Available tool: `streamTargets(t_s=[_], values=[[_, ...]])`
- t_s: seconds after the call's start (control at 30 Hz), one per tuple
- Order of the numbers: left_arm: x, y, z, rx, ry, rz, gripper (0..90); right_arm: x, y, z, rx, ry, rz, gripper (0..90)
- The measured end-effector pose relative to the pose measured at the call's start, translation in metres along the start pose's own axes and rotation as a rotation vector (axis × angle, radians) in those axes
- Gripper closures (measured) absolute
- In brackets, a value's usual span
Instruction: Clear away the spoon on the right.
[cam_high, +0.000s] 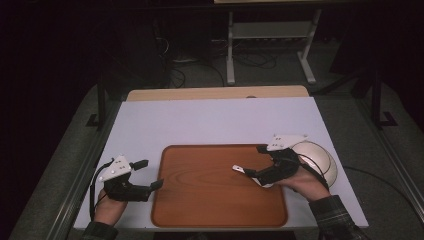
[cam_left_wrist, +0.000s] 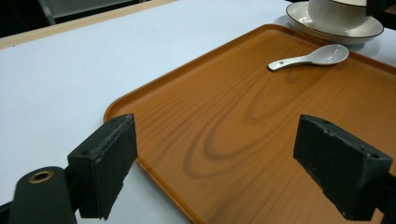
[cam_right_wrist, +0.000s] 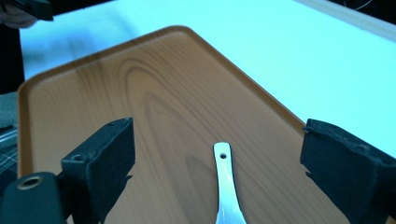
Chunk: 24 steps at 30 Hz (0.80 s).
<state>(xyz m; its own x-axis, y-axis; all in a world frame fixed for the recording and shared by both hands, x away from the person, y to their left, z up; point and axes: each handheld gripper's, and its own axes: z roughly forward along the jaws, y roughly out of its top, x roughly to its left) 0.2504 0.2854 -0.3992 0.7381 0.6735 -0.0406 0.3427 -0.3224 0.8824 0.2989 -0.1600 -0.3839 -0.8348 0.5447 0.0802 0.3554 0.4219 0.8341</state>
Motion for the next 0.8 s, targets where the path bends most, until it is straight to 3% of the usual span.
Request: streamTargets(t_s=[0.37, 0.5, 0.8], values=[[0.0, 0.0, 0.0, -0.004, 0.0, 0.005, 13.0, -0.002, -0.005, -0.023, -0.065, 0.001, 0.019, 8.7], [-0.001, 0.001, -0.001, -0.007, -0.003, 0.01, 12.9, -0.004, -0.008, -0.034, -0.113, 0.002, 0.025, 8.5], [-0.001, 0.003, -0.006, -0.037, -0.006, 0.02, 12.9, -0.007, -0.015, -0.046, -0.145, -0.005, 0.04, 7.6]])
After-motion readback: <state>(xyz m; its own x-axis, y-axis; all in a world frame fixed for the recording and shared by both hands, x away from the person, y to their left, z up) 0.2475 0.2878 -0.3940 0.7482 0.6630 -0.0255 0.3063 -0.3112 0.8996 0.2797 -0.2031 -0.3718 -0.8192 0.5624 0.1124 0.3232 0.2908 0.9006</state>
